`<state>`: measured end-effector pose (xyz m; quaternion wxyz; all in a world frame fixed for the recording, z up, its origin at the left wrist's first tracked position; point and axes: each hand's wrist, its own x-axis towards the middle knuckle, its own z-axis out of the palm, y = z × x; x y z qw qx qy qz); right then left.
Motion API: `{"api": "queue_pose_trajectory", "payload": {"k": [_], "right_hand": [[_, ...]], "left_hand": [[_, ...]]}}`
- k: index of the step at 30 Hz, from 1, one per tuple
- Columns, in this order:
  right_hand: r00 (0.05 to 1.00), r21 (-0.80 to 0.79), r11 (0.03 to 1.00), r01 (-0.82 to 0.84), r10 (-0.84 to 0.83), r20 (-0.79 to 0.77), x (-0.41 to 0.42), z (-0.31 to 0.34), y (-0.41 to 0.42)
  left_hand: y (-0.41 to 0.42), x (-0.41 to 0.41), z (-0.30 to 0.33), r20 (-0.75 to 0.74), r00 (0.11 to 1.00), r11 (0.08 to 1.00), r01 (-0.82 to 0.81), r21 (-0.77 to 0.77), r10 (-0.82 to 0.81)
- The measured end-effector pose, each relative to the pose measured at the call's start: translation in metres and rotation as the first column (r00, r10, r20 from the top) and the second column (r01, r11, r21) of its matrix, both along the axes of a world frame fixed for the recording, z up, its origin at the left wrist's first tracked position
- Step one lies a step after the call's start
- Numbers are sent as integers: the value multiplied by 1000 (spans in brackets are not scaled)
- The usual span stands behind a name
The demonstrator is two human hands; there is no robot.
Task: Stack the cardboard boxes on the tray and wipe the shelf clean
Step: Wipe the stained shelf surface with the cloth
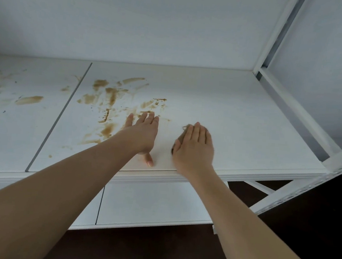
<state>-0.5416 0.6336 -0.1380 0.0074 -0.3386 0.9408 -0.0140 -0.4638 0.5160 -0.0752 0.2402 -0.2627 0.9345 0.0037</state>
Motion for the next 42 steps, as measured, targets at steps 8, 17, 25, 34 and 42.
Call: {"api": "queue_pose_trajectory", "payload": {"k": [8, 17, 25, 34, 42], "right_hand": [[998, -23, 998, -61, 61, -3, -57, 1, 57], [977, -121, 970, -210, 204, -61, -47, -8, 18], [954, -136, 953, 272, -285, -90, -118, -8, 59], [976, -129, 969, -211, 201, -88, -99, -13, -5], [982, -114, 978, 174, -180, -50, -158, -8, 29]], "left_hand": [[8, -11, 8, 83, 994, 996, 78, -39, -75], [5, -35, 16, -32, 997, 996, 77, 55, -75], [5, -49, -1, -216, 969, 982, 149, 117, -121], [-6, -55, -4, -235, 969, 977, 122, 176, -79], [-47, -45, 18, -457, 888, 970, 60, 237, 57]]}}
